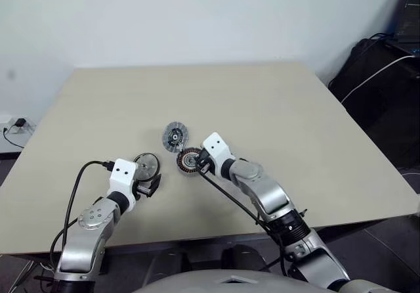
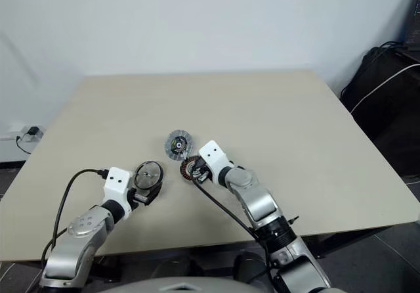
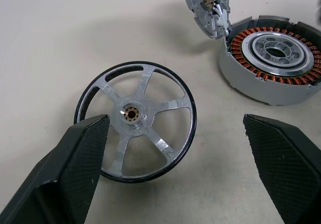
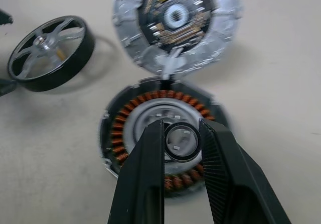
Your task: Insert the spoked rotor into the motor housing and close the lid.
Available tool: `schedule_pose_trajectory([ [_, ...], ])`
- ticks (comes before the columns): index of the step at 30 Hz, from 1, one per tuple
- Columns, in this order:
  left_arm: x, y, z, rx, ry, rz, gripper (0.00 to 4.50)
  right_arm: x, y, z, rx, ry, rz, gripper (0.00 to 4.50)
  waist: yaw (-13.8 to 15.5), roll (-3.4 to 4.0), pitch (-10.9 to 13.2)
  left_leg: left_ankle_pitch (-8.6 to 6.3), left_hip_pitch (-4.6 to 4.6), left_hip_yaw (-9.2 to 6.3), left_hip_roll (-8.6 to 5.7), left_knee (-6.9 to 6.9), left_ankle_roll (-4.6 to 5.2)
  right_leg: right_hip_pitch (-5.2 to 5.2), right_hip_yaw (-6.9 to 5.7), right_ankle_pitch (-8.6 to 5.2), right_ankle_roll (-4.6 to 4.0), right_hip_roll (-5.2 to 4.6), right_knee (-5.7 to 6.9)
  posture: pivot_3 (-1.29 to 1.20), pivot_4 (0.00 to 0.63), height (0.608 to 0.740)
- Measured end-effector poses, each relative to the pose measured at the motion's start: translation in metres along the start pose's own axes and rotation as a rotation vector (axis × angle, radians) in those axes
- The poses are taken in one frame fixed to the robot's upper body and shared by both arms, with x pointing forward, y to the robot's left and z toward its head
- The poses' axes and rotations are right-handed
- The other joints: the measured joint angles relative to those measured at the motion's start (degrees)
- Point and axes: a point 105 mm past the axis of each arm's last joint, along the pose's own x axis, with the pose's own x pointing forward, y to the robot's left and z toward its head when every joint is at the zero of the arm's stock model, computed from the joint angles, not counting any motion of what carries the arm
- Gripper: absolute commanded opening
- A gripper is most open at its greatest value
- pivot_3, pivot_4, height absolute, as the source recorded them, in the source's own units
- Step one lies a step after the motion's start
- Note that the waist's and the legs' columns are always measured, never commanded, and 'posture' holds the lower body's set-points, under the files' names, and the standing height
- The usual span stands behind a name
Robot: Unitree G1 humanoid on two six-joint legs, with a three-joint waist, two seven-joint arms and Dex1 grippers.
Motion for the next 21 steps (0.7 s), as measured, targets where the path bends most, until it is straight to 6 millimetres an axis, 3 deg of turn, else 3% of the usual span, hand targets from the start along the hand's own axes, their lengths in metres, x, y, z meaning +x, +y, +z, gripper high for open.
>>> schedule_pose_trajectory([
  [10,-0.002,-0.004,-0.009,-0.044,0.013,0.020,4.50,0.022,0.001,-0.010,-0.013,0.037,0.008,0.67,-0.5,0.02,0.0,0.04,0.01,0.02,0.01,-0.03,-0.08,-0.02,0.01,0.00,0.00,0.01,0.04,0.00,0.000,0.740],
  [21,-0.002,-0.004,-0.010,-0.052,0.014,0.028,4.50,0.031,0.006,-0.008,-0.022,0.035,0.036,0.67,-0.7,0.03,0.0,0.06,0.01,0.01,0.01,-0.10,-0.11,-0.05,0.00,0.01,0.01,0.02,0.05,0.00,0.000,0.740],
])
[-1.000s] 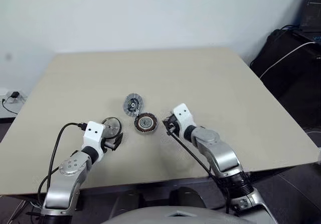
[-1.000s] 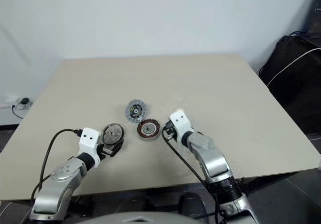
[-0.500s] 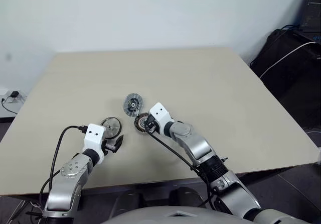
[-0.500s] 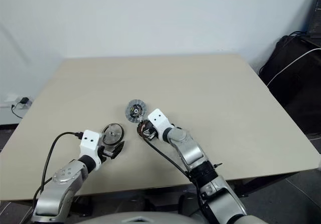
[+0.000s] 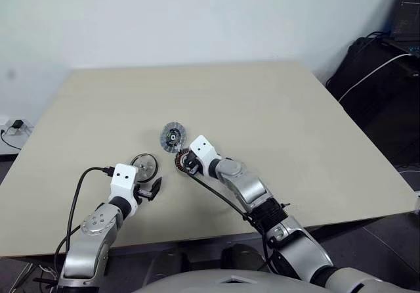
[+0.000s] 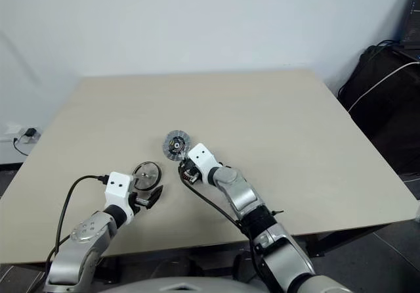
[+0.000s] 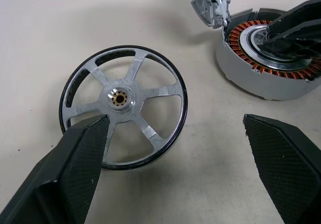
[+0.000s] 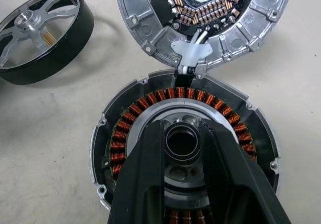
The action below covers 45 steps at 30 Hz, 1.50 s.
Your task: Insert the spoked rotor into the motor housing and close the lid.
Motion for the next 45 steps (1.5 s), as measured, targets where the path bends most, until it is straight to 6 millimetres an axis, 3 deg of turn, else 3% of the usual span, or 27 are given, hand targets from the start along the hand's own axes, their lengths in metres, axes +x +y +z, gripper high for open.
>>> schedule_pose_trajectory([
  [4,0.000,0.000,0.000,0.000,0.000,0.003,4.50,0.001,0.000,0.000,-0.005,-0.004,0.001,0.67,0.0,0.00,0.0,0.00,0.01,0.00,0.00,0.00,0.00,0.00,0.00,0.00,0.00,0.00,0.00,0.00,0.000,0.740],
  [9,0.000,0.000,0.000,0.000,-0.001,0.003,4.50,0.001,-0.001,0.000,-0.008,-0.003,0.001,2.30,0.0,0.01,0.0,0.00,0.01,0.00,0.00,0.00,-0.01,0.00,0.00,0.00,0.00,0.00,0.00,0.00,0.000,0.740],
  [14,0.000,0.000,0.000,0.000,-0.001,0.003,4.50,-0.008,-0.005,0.007,-0.035,-0.025,0.003,2.30,0.0,0.04,0.0,0.00,0.00,0.00,0.00,-0.01,-0.01,-0.02,0.01,-0.01,-0.01,-0.01,0.00,0.00,0.000,0.740],
  [17,0.000,0.000,0.000,0.000,-0.002,0.003,4.50,-0.013,-0.003,0.021,-0.038,-0.076,0.011,1.69,0.0,0.04,0.0,0.00,0.00,-0.01,0.01,-0.05,-0.01,-0.04,-0.01,0.00,0.00,-0.01,0.00,0.00,0.000,0.740],
  [22,0.000,0.000,0.001,0.001,-0.004,0.003,4.50,-0.018,-0.003,0.029,-0.033,-0.097,0.000,0.02,0.0,0.03,0.0,0.00,0.00,-0.01,0.01,-0.06,-0.01,-0.04,-0.01,-0.01,-0.01,-0.02,-0.02,0.00,0.000,0.740],
  [26,0.000,0.000,0.001,0.001,-0.006,0.003,4.50,-0.017,-0.003,0.025,-0.037,-0.070,-0.008,0.02,0.0,0.03,0.0,0.00,0.00,-0.01,0.01,-0.07,-0.01,-0.04,-0.01,-0.06,-0.10,-0.02,-0.02,0.00,0.000,0.740],
  [35,0.000,0.000,0.001,0.000,-0.005,0.003,4.50,-0.011,0.022,0.014,-0.061,0.001,0.123,0.02,0.0,0.02,0.0,0.00,0.00,-0.01,0.01,-0.08,-0.01,-0.04,-0.02,-0.08,-0.14,-0.02,-0.03,0.00,0.000,0.740],
  [45,-0.001,0.000,-0.001,-0.003,0.000,0.004,4.50,-0.005,0.016,0.003,-0.042,0.047,0.087,0.02,0.0,0.01,0.1,0.00,0.00,-0.01,0.01,-0.10,-0.01,-0.05,-0.02,-0.09,-0.14,-0.02,-0.03,0.00,0.000,0.740],
])
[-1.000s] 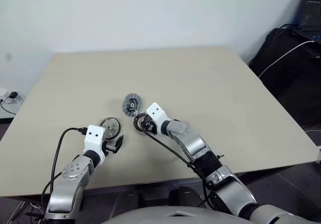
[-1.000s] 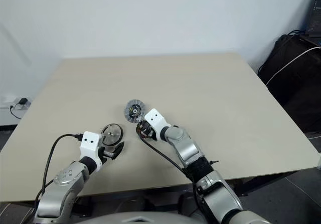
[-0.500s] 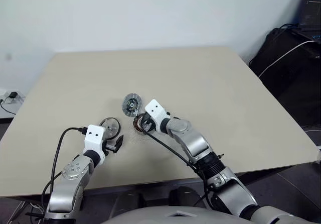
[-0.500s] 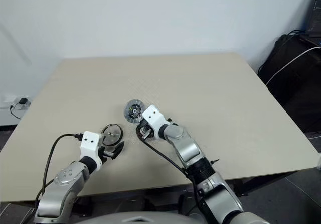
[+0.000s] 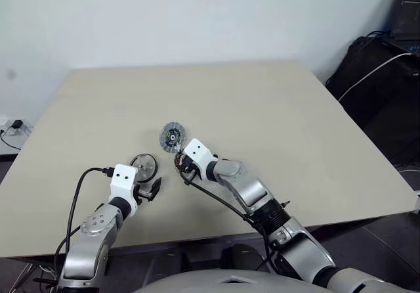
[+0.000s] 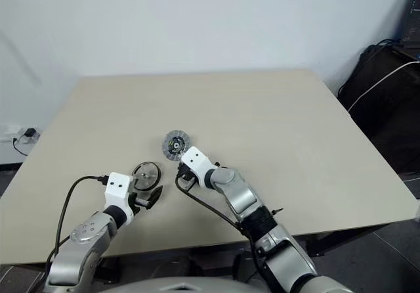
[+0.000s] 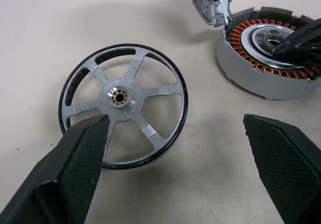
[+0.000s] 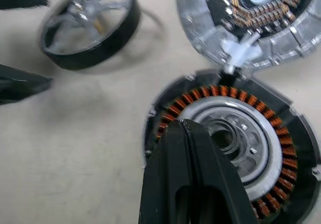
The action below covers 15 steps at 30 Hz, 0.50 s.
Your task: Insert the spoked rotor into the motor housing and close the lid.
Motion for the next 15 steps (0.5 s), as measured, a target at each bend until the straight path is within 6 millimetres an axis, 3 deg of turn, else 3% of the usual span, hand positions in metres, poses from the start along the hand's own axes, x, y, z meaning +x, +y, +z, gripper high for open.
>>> schedule_pose_trajectory([
  [15,0.0000,-0.0001,0.0003,0.000,-0.001,-0.001,4.50,-0.0030,-0.0057,-0.0041,-0.006,0.014,-0.001,0.02,0.1,0.02,0.0,0.00,0.00,0.00,0.00,-0.02,0.00,0.01,0.00,0.00,0.00,-0.01,-0.03,0.00,0.000,0.740],
])
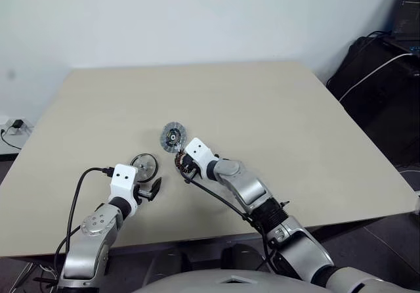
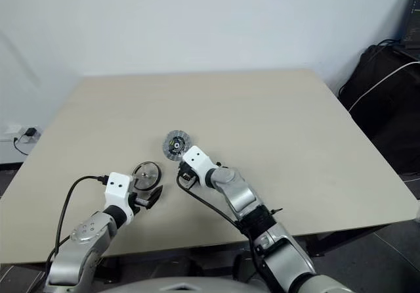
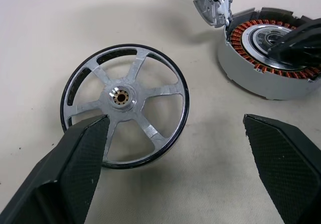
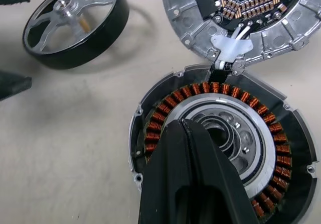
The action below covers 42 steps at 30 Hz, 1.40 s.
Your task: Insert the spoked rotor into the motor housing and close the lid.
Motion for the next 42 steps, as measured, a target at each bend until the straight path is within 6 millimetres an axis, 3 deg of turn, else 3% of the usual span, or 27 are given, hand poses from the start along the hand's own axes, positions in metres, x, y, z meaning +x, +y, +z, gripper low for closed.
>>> schedule_pose_trajectory([
  [12,0.000,0.000,0.000,0.000,0.001,0.000,4.50,-0.010,0.005,-0.001,-0.015,0.006,0.056,0.02,0.0,-0.04,0.1,-0.01,0.00,-0.01,0.00,-0.06,0.01,-0.02,-0.02,-0.01,-0.01,-0.01,-0.03,0.00,0.000,0.740],
  [20,0.000,0.000,-0.001,-0.001,0.002,0.000,4.50,-0.010,0.009,0.019,0.003,-0.089,0.047,0.02,0.1,-0.05,0.1,0.00,0.00,-0.01,0.00,-0.12,0.01,-0.03,-0.03,-0.01,-0.01,0.00,-0.05,0.00,0.000,0.740],
  [25,0.000,0.000,-0.001,-0.002,0.004,0.000,4.50,-0.008,0.001,0.025,0.014,-0.108,-0.008,0.02,0.0,-0.05,0.1,0.00,0.00,-0.01,0.00,-0.13,0.00,-0.03,-0.03,-0.01,-0.01,0.00,-0.06,0.00,0.000,0.740],
  [42,-0.001,-0.001,-0.004,-0.011,0.011,0.002,4.50,-0.002,-0.009,0.010,0.018,-0.050,-0.051,0.02,-0.1,-0.07,0.1,0.12,0.01,0.01,-0.01,-0.46,-0.20,-0.04,-0.06,0.00,0.02,0.02,-0.07,0.00,0.000,0.740],
])
